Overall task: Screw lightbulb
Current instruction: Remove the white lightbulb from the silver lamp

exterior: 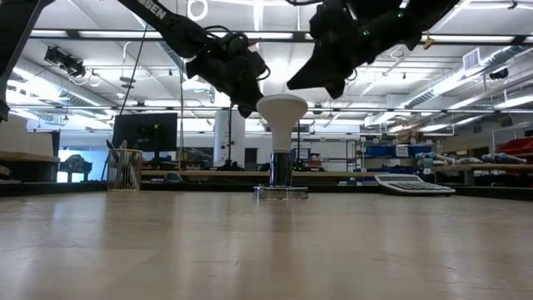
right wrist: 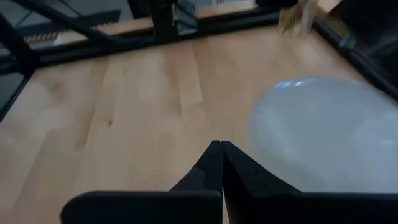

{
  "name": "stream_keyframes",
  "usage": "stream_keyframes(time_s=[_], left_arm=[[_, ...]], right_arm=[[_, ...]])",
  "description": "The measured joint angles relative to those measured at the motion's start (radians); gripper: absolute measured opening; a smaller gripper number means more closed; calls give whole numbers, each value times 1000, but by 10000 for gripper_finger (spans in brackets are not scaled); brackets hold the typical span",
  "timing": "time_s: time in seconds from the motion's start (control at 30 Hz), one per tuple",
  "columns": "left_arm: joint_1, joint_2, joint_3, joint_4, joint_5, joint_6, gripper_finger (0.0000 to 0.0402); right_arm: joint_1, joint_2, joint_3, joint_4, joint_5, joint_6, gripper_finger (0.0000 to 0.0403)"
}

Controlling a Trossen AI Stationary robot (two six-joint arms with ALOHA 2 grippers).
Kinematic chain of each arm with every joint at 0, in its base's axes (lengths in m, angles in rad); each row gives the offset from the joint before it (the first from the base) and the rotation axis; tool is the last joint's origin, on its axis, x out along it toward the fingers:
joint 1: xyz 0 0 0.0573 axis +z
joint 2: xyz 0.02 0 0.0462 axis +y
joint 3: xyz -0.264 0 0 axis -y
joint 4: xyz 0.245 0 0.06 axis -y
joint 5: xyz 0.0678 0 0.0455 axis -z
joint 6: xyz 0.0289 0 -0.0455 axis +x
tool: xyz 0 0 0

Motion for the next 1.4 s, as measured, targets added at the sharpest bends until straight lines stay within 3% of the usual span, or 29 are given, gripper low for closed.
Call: stream_keyframes(time_s=[0.23,1.4], left_arm=[[-29,33,0,33,4,-11,0],[-33,2,0,-92,-1,15,0]], right_arm=[[10,67,0,29,22,11,8],[-108,65,0,-124,66,-22,8]])
